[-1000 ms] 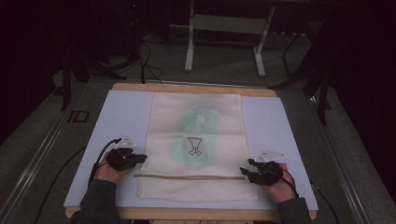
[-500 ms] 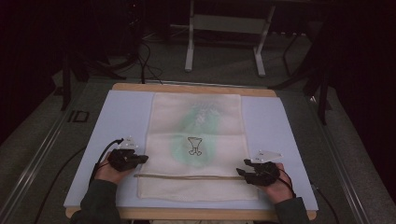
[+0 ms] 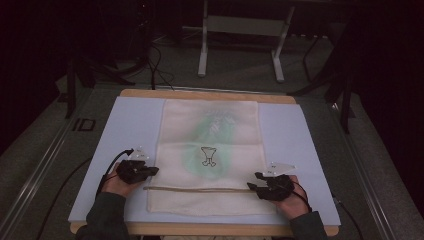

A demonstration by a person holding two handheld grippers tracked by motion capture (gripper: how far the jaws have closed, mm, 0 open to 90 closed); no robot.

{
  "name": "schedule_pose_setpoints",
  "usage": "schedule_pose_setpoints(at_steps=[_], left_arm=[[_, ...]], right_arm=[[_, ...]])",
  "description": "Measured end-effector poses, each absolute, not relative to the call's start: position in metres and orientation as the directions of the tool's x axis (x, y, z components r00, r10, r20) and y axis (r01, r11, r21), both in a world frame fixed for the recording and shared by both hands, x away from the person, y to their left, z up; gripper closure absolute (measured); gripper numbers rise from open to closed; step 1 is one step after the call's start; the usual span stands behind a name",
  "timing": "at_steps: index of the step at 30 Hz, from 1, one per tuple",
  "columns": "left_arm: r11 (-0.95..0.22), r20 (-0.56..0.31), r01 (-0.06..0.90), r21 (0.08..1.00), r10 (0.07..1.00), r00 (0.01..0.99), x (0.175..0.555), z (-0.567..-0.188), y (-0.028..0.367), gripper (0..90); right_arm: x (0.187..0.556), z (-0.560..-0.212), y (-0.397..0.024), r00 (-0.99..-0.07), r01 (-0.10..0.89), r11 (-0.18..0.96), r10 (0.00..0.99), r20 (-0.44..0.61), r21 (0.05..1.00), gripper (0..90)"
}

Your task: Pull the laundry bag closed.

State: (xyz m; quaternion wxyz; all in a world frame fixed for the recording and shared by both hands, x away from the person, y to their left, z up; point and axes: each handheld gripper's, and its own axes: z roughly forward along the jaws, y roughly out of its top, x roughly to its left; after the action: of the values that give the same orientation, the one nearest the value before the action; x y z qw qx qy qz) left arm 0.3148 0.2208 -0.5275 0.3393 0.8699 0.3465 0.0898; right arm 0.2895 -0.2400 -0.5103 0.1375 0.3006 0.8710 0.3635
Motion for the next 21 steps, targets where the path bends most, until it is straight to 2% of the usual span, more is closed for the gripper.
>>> schedule_pose_setpoints(at_steps=[21], left_arm=[[-0.526,-0.089,0.548,0.65,0.664,0.742,0.315,-0.528,0.221,89.9]], right_arm=[[0.283,-0.51,-0.212,-0.836,0.379,0.579,0.549,-0.002,0.722,51.6]])
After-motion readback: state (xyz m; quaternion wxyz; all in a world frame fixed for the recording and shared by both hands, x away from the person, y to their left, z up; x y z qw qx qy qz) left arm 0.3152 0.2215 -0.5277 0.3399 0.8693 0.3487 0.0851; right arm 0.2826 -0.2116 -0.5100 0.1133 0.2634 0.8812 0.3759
